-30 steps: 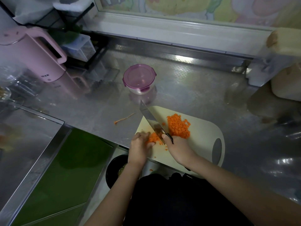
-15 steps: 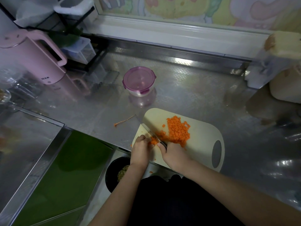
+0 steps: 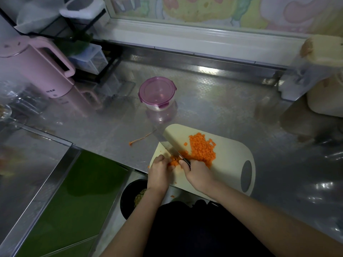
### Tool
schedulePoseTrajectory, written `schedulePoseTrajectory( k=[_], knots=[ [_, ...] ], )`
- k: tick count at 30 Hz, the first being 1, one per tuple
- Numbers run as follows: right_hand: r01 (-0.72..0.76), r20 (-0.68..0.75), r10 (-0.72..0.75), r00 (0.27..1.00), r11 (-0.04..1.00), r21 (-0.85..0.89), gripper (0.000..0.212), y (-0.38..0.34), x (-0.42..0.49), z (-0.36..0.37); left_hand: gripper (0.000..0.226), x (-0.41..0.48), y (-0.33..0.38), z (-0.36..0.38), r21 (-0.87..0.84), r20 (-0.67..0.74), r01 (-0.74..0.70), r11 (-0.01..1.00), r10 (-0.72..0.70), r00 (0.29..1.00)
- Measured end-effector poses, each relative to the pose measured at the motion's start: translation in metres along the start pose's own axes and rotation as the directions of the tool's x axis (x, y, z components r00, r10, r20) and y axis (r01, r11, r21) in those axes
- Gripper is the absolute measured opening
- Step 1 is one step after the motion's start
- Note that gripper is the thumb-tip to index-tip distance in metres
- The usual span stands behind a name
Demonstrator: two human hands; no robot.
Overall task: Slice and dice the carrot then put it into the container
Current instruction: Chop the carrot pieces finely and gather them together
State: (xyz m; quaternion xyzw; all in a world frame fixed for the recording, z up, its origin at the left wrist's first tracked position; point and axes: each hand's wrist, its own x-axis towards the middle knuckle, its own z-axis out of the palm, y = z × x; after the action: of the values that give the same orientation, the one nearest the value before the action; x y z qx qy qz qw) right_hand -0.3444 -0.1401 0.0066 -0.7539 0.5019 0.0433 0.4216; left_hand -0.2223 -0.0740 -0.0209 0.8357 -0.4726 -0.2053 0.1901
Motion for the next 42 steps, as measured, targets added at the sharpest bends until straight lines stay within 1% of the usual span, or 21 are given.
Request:
schedulePoseTrajectory(
  k=[4,9,14,18,24,28,31,37,42],
  knots=[
    [-0.022,-0.04,0.025,0.999,0.997,0.07,0.046,0.006,0.002,-0.004,0.021,0.002,0.001,0.001,-0.022,-0.01,-0.008,1.0,0.007,1.0],
    [-0.009,-0.059,0.016,0.998,0.993,0.121,0.046,0.009,-0.002,-0.014,0.026,0.006,0.009,0.002,-0.087,-0.019,-0.012,0.996,0.011,1.0],
    [0.037,-0.037,-0.033,0.999,0.993,0.115,0.046,0.003,-0.011,-0.018,0.034,0.007,0.008,-0.002,-0.125,0.013,-0.003,0.992,0.004,1.0],
    [0.039,-0.004,-0.039,0.999,0.993,0.114,0.047,0.002,-0.017,-0.019,0.03,0.006,0.007,-0.003,-0.114,0.027,-0.001,0.993,0.004,1.0],
    [0.013,0.036,-0.015,0.999,0.999,0.051,0.048,0.001,-0.02,-0.015,0.017,0.004,0.008,0.001,-0.077,-0.015,0.063,0.995,-0.065,0.998],
    [0.016,-0.006,-0.016,1.0,1.0,0.009,0.046,0.004,-0.018,-0.009,0.019,0.003,0.011,0.0,-0.002,-0.012,0.054,0.999,-0.054,0.998],
    [0.016,-0.004,-0.016,1.0,1.0,-0.005,0.046,0.004,-0.017,-0.006,0.021,0.002,0.012,-0.001,0.027,-0.014,0.036,0.999,-0.036,0.999],
    [-0.009,0.001,0.009,1.0,0.999,-0.044,0.046,0.003,-0.012,-0.003,0.02,0.002,0.013,-0.002,0.009,-0.008,0.041,0.999,-0.041,0.999],
    [0.02,-0.027,-0.023,0.999,0.996,-0.09,0.052,0.0,-0.008,0.0,0.022,0.0,0.012,-0.004,0.016,0.011,0.018,1.0,-0.019,1.0]
  ],
)
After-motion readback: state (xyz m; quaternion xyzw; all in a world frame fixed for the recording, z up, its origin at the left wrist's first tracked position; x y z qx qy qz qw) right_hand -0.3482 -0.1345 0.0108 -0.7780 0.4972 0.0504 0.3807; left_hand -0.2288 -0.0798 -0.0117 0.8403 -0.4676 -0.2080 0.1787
